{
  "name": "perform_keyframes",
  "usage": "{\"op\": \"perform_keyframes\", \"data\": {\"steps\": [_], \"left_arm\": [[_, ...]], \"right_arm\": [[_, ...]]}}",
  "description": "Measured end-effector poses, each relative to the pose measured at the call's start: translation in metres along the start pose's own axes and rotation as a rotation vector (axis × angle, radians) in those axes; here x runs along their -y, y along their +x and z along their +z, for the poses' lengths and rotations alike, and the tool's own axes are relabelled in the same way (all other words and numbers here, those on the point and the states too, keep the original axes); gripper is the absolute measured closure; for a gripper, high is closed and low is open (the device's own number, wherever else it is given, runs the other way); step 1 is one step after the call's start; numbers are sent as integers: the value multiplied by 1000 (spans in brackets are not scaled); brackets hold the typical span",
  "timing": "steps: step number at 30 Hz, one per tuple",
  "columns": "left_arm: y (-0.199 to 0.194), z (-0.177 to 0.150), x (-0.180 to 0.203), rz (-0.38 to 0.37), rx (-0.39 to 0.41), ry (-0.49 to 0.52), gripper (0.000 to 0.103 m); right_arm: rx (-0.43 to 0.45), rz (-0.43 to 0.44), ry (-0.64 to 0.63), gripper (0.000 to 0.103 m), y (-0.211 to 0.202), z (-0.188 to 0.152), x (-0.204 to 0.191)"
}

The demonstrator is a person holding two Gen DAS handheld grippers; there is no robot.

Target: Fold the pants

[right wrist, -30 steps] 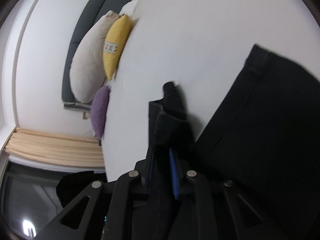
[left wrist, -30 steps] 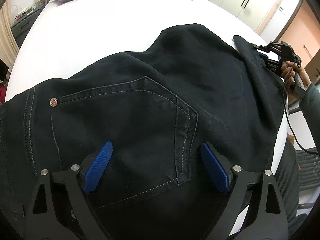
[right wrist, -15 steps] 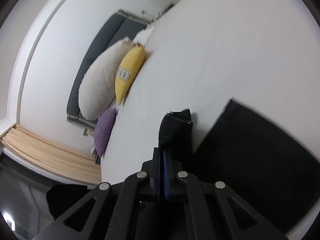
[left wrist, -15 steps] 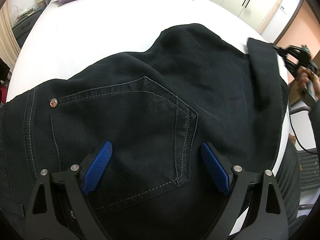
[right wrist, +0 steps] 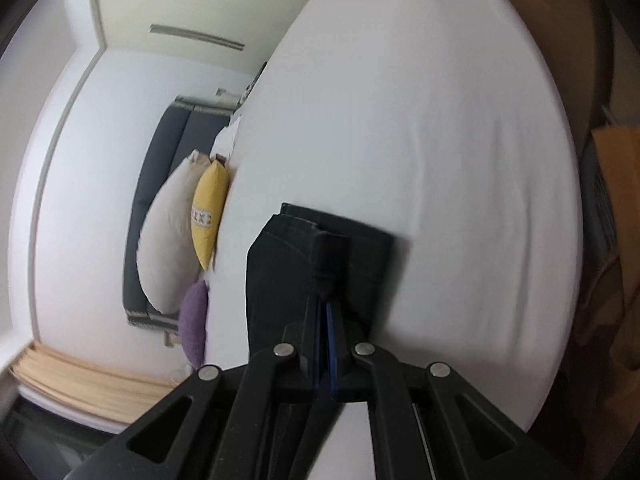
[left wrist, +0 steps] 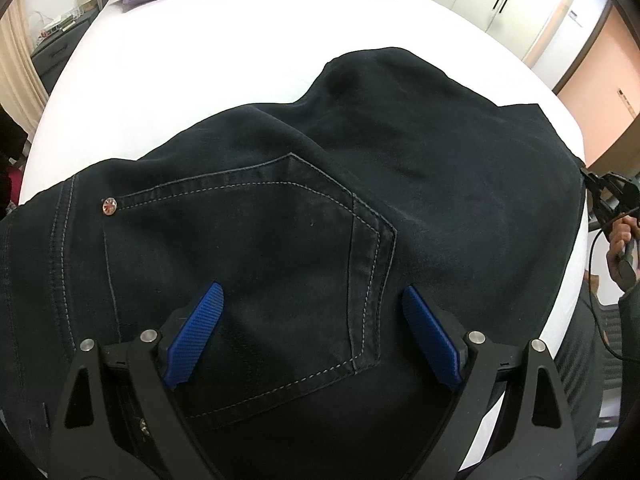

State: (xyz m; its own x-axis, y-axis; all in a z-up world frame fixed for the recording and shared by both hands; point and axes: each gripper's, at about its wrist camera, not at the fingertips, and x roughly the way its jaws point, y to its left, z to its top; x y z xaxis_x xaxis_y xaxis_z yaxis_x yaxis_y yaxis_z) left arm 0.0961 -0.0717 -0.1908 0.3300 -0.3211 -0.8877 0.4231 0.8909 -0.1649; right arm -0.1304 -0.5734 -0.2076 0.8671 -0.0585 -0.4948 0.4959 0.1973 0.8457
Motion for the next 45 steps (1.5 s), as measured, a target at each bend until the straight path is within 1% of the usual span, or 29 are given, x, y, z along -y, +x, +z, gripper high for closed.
{"op": "perform_keyframes", "data": {"steps": [7,14,17,20,21,22,24,25,26,27,28,29,30,31,32,33,34,35,37,38,39,40,41,42,43,44,45], "left_arm": [[1,0,2,8,4,-5,11],[-5,-2,-1,-18,35,-41,11],[-11,-1,0,-33,69,-44,11],[-21,0,2,-51,122,-35,11],[-23,1,3,-55,133,-29,11],[-21,1,4,-47,127,-20,11],[-8,1,2,4,77,-17,11],[-3,1,-1,11,58,-28,11],[0,-1,-4,9,54,-41,11],[-1,-2,-5,1,68,-46,11],[-3,-3,-5,0,72,-47,11],[-5,-4,-5,-4,74,-47,11],[-7,-3,-4,-13,82,-52,11],[-9,-3,-4,-26,94,-60,11],[-13,-3,-3,-35,105,-63,11],[-15,-2,-2,-38,112,-61,11],[-15,0,1,-33,110,-56,11],[-14,1,2,-25,105,-54,11],[-11,1,1,-25,96,-64,11],[-13,1,0,-25,98,-71,11],[-15,1,-3,-30,110,-81,11],[-15,2,-4,-32,117,-86,11],[-15,3,-7,-30,122,-91,11],[-16,3,-10,-21,120,-95,11],[-17,3,-13,-14,119,-102,11],[-17,3,-18,-16,123,-113,11],[-18,2,-23,-14,123,-125,11]], "right_arm": [[48,15,-50,99,-17,0,-3],[54,-34,-9,100,-18,-2,22],[70,-52,-10,101,-20,-2,27],[83,-60,-20,101,-22,1,28],[85,-74,-42,101,-22,1,25],[78,-83,-57,100,-21,-1,23],[60,-112,-56,100,-23,2,22],[70,-147,-55,96,-28,4,20],[113,-214,-76,92,-37,6,14],[167,-289,-108,91,-49,10,6],[204,-326,-131,91,-58,14,-3],[208,-292,-166,91,-63,19,-17],[190,-256,-198,91,-62,20,-27],[141,-196,-260,91,-53,19,-47],[64,-123,-323,91,-38,14,-68],[-63,-33,-393,91,-12,5,-94],[-154,10,-429,87,7,-4,-108],[-254,49,-460,84,31,-15,-122],[-406,94,-493,82,77,-36,-142],[-465,112,-497,81,93,-43,-145],[-514,123,-497,74,110,-48,-145],[-538,100,-491,63,127,-49,-139],[-540,46,-483,62,142,-46,-128],[-517,-35,-455,62,155,-35,-109],[-488,-75,-425,84,159,-25,-96],[-446,-98,-351,103,160,-5,-72],[-408,-102,-286,103,156,11,-55]]}}
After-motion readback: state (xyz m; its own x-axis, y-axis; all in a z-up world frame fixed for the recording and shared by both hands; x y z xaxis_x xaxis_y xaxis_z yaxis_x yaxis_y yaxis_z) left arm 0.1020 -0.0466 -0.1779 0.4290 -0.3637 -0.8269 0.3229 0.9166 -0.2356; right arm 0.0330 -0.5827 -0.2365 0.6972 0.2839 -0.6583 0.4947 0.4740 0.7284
